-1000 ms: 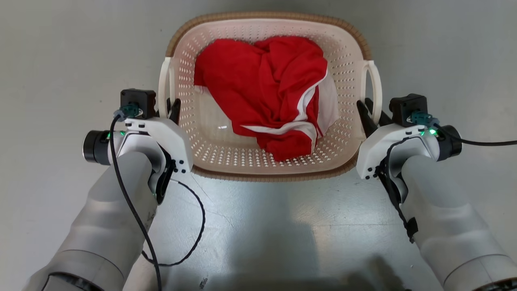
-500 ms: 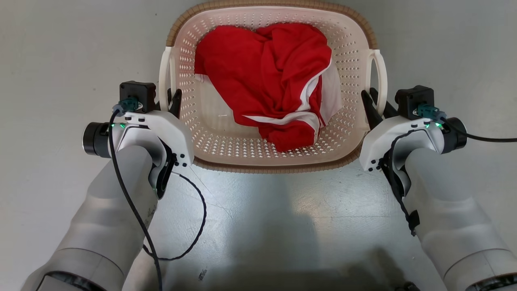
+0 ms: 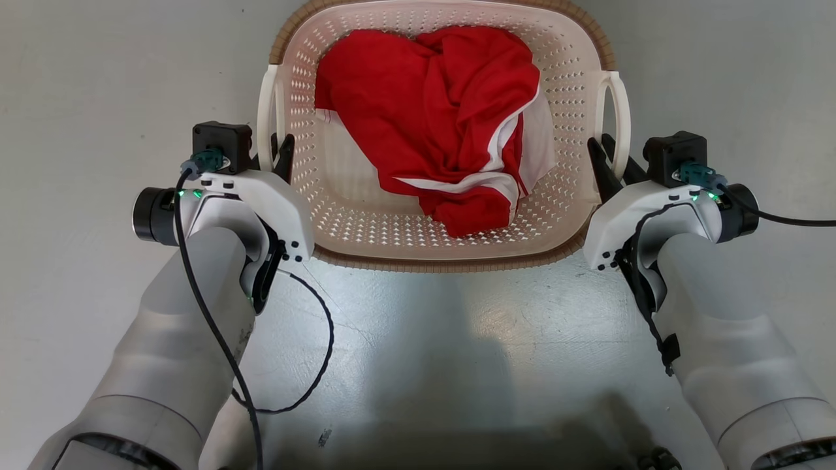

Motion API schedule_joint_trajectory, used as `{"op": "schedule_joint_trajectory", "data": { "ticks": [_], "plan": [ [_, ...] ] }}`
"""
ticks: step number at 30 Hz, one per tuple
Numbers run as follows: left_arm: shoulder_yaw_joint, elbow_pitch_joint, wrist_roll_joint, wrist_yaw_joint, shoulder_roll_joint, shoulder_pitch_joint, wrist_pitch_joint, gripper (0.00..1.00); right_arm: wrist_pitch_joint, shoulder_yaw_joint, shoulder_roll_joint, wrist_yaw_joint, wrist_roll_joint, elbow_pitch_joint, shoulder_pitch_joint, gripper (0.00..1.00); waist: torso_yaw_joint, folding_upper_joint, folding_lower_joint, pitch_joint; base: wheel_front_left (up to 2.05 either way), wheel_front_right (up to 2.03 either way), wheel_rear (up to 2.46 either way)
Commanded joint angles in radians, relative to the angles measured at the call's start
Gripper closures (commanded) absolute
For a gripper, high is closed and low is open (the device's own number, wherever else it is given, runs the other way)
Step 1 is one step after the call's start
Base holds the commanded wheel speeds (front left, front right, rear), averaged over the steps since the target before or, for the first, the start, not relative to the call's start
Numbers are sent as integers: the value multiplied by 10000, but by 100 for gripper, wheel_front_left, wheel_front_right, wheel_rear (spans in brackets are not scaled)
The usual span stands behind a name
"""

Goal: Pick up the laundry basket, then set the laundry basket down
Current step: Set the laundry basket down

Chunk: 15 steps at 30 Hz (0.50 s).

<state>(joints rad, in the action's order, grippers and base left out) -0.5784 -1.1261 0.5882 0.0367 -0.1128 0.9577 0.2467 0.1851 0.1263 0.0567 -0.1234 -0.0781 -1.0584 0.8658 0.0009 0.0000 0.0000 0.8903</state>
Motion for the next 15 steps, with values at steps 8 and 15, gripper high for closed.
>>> {"op": "schedule_joint_trajectory", "data": {
  "ticks": [8, 15],
  "plan": [
    [381, 48, -337, 210, -267, 225, 150, 100, 115, -156, -65, -73, 461, -87, -234, 100, 29, 0, 0, 84, 0, 0, 0],
    [509, -48, -497, 245, -217, 256, 151, 100, 117, -279, -65, -73, 567, -132, -219, 100, 44, 0, 0, 102, 0, 0, 0]
  ]
}}
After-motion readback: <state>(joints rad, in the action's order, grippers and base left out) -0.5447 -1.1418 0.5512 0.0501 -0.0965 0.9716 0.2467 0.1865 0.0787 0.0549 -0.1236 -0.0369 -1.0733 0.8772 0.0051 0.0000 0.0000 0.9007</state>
